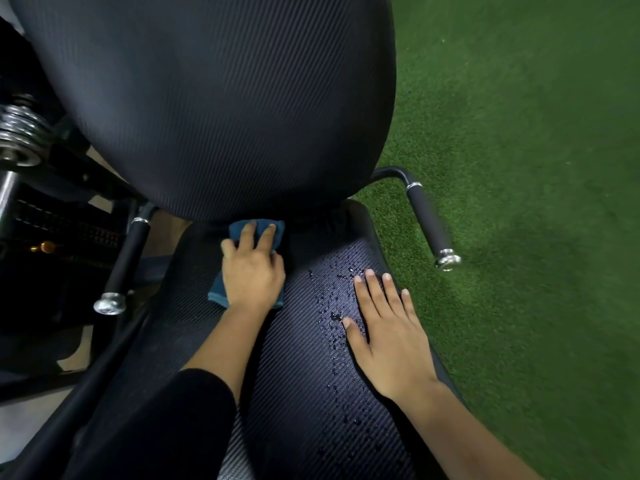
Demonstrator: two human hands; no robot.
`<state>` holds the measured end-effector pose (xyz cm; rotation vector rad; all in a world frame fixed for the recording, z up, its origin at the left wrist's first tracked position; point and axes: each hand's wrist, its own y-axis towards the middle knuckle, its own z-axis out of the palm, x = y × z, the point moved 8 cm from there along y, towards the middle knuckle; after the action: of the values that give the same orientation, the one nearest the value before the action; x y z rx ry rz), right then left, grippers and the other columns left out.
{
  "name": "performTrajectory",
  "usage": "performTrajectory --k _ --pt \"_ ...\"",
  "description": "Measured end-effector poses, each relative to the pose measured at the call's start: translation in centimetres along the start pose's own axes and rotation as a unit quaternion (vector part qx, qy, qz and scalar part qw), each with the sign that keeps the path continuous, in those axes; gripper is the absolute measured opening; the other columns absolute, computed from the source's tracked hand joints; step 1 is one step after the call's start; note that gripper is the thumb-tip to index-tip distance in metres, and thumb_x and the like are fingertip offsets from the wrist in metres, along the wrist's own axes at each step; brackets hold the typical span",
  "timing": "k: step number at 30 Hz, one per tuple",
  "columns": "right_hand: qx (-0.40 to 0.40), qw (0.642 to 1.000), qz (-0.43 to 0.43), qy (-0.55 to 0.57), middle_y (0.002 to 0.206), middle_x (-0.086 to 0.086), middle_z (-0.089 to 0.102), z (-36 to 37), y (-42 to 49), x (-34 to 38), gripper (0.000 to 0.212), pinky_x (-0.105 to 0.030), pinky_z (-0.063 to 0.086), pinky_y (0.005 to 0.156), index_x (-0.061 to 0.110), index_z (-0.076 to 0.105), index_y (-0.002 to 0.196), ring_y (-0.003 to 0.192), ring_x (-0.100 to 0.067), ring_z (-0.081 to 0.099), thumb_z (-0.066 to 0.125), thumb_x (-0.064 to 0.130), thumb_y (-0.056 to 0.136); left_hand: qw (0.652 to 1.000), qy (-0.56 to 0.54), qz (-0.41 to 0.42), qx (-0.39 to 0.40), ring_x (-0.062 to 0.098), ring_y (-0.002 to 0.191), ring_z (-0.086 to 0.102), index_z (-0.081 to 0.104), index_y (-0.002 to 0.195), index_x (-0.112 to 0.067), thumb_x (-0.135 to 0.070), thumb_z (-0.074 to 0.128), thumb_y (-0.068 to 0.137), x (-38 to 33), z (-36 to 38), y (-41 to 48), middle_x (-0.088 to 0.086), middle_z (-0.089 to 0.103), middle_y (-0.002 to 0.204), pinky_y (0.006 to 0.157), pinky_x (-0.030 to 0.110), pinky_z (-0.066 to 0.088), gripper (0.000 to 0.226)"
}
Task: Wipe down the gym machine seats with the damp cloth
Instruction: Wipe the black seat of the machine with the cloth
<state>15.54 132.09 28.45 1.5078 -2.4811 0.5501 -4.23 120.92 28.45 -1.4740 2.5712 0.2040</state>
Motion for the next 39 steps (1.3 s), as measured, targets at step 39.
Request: performTrajectory --k 39 --pt "0.028 0.998 0.047 0.024 0.158 0.000 -0.008 -1.2 -3.8 -2.4 0.078 -0.030 -0.016 0.115 0.015 0.000 0.151 0.144 -0.014 -0.015 0.002 0.060 0.088 0.929 -0.098 0.337 0.118 0.030 0.102 0.045 0.052 0.132 -0.030 -0.028 0.037 0.089 -12.4 1.6 -3.5 0.001 0.045 0.143 0.084 0.044 0.046 0.046"
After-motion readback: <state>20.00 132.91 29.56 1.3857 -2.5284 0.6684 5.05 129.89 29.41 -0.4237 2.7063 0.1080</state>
